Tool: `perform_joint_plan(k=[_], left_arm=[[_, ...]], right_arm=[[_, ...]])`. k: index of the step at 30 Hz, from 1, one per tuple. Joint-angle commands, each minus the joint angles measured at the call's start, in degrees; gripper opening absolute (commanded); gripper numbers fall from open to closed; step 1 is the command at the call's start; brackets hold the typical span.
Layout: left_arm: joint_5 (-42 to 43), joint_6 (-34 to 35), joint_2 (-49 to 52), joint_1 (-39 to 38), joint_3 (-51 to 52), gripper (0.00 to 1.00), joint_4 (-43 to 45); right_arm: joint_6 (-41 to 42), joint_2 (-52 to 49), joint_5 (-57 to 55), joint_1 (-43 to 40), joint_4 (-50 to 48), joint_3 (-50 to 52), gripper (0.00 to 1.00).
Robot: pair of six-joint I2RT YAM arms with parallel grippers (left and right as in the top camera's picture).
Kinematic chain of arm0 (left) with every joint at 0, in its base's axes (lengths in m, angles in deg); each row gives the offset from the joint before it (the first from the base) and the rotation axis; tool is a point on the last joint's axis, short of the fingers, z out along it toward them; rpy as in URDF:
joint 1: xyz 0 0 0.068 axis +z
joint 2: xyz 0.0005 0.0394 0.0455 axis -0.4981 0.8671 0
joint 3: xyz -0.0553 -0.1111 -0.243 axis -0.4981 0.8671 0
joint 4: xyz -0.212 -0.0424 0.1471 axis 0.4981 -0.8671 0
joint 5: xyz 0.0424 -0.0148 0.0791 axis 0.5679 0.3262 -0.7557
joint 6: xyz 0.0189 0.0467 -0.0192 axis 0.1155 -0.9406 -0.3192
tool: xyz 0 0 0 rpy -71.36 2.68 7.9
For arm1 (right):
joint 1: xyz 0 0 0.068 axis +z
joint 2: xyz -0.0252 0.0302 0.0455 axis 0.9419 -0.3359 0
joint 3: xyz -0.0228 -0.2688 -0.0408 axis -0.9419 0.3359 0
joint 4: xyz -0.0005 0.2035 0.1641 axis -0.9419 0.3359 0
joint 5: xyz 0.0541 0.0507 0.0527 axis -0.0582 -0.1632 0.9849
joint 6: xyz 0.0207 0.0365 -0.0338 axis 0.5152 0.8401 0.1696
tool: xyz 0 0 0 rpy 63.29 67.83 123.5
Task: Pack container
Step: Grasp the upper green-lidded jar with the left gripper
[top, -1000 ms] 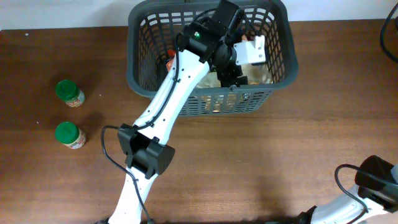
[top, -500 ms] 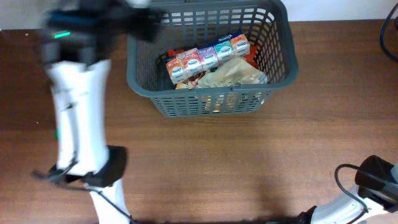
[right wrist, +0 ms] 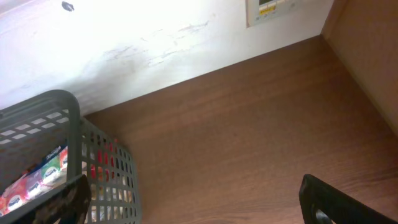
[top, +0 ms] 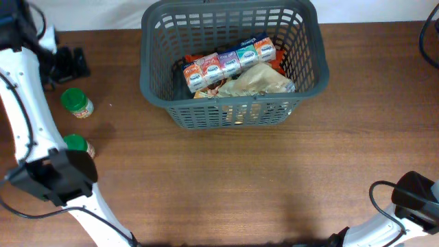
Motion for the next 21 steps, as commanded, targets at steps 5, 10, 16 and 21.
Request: perform_joint_plan(k=[5,10,16,21], left_arm=[[0.26,-2.25,3.58,3.74,10.73,0.99,8.17],[-0.02,-2.25,7.45,4.22,11.34,0.99,11.58],[-0.07,-2.45,11.72,4.68,11.34,0.99,16.76],[0.24,-3.15,13.9,4.87,11.39,0.99,18.82]], right_arm=[[0.02,-0.44,0.7,-0.07,-0.02,0.2,0.99],[0.02,-0.44,0.7,-0.07,-0.02,0.2,0.99],[0.02,-0.44,0.7,-0.07,-0.02,0.2,0.99],[0.02,-0.44,0.7,-0.07,-0.02,0.2,0.99]])
